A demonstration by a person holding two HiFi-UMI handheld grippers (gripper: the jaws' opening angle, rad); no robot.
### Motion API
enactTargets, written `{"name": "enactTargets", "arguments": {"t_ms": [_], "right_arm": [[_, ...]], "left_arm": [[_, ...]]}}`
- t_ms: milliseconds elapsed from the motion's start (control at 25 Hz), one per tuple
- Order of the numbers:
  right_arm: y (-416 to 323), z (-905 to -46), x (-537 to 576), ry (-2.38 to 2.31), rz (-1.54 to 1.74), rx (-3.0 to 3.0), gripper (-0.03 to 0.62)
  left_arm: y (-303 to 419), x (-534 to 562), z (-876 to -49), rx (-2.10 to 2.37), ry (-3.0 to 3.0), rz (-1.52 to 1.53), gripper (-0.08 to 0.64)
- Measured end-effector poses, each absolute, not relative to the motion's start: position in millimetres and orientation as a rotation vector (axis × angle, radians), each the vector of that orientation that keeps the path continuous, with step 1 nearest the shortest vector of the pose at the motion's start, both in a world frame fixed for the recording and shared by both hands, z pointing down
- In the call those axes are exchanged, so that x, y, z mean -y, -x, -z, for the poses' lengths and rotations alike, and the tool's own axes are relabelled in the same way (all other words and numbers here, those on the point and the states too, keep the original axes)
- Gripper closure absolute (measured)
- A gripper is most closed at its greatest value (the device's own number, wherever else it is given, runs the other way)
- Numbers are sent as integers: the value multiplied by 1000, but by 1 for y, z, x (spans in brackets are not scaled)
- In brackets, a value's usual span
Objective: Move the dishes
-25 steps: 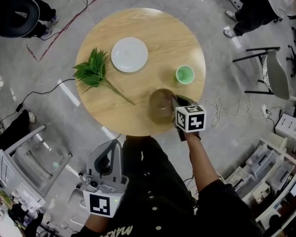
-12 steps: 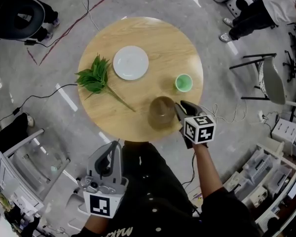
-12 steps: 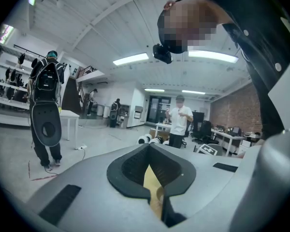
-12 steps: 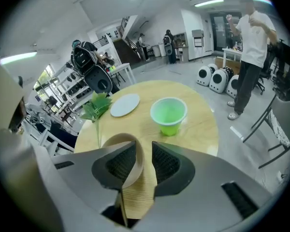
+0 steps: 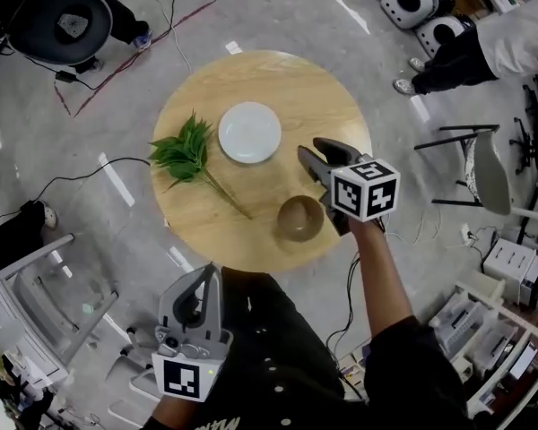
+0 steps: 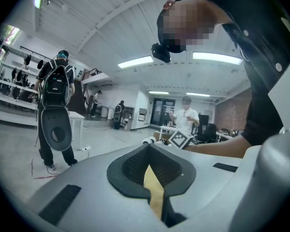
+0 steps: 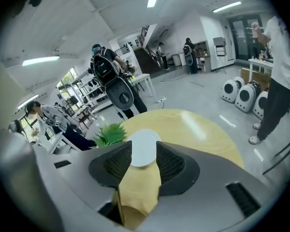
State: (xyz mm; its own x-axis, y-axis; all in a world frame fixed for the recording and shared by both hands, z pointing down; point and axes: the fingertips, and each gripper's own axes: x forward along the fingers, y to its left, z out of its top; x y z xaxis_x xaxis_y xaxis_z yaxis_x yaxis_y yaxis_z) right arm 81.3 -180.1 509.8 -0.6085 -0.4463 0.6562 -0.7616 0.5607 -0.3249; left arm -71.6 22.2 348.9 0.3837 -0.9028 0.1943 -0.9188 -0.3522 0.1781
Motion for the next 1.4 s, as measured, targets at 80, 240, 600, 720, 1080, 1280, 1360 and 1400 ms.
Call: {"name": "enactTargets", "arguments": {"t_ms": [80, 240, 600, 720, 1080, 1280, 1360, 1400], "right_arm": [[-61, -525, 200, -941, -862, 2265, 434], [-38, -569, 222, -904, -910, 2151, 431], [-39, -635, 235, -1021, -1017, 1936, 417], [-39, -644, 233, -1033, -1028, 1925, 416], [-43, -641, 233, -1050, -954, 1923, 457], [-38, -640, 231, -1039, -1039, 1952, 516], [-39, -636, 230, -1048, -1100, 1968, 526], [-40, -634, 229, -1049, -1130, 1978, 532]], "left_arm": [[76, -22, -351, 1619, -2379, -92, 543], [78, -23, -354, 1626, -2357, -94, 543], [90, -25, -369, 1626, -2319, -120, 543], [94, -25, -374, 1623, -2308, -129, 543], [93, -23, -379, 1616, -2293, -151, 543], [92, -24, -381, 1616, -2288, -151, 543], [92, -26, -382, 1616, -2285, -157, 543], [93, -26, -382, 1621, -2280, -156, 543]]}}
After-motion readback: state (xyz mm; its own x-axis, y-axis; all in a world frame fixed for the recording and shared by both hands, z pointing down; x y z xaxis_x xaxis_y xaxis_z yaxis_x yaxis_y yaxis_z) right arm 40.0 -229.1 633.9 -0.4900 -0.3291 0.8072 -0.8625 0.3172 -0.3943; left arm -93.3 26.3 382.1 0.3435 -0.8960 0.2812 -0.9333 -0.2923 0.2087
